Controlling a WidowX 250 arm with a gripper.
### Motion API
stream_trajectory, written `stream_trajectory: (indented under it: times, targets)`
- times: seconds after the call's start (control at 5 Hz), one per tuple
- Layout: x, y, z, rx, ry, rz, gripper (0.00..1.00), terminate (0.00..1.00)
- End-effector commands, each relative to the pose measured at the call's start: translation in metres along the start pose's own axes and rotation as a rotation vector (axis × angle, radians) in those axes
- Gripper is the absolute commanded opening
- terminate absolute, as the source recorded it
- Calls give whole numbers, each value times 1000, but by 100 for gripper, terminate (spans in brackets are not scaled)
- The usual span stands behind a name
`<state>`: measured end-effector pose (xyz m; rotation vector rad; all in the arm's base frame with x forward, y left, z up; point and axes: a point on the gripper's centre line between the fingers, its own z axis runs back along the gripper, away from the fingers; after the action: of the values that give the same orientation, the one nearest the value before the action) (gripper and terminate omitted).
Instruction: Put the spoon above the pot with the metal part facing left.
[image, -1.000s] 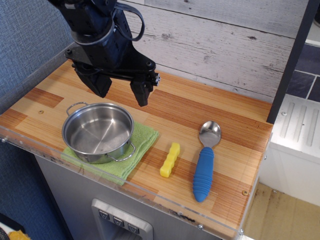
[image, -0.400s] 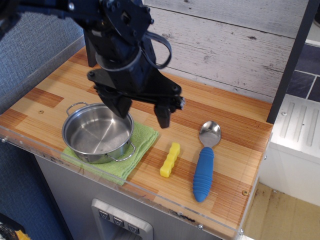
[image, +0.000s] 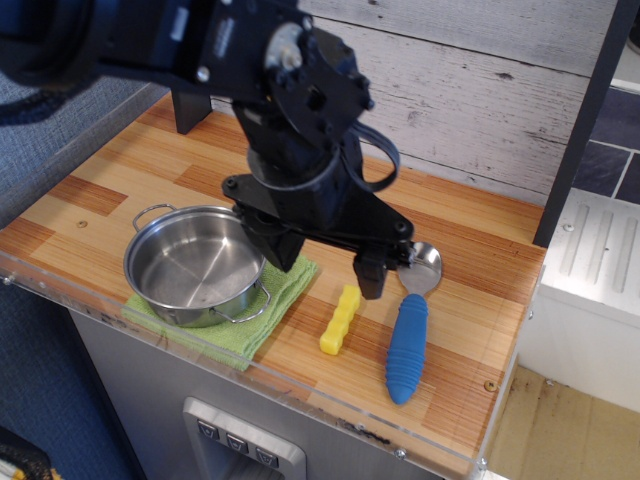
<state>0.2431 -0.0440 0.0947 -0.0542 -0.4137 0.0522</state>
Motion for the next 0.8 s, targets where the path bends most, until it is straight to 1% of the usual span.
stream_trajectory:
  times: [0.0,0.2,0.4,0.6]
  targets:
    - [6,-30,-20,-12,2,-16,100,0]
    - [5,-54,-34,-23,23,-39,100,0]
    - [0,-61,-46,-23,48,-31,100,0]
    - [-2,-56,-54,0,58,-16,100,0]
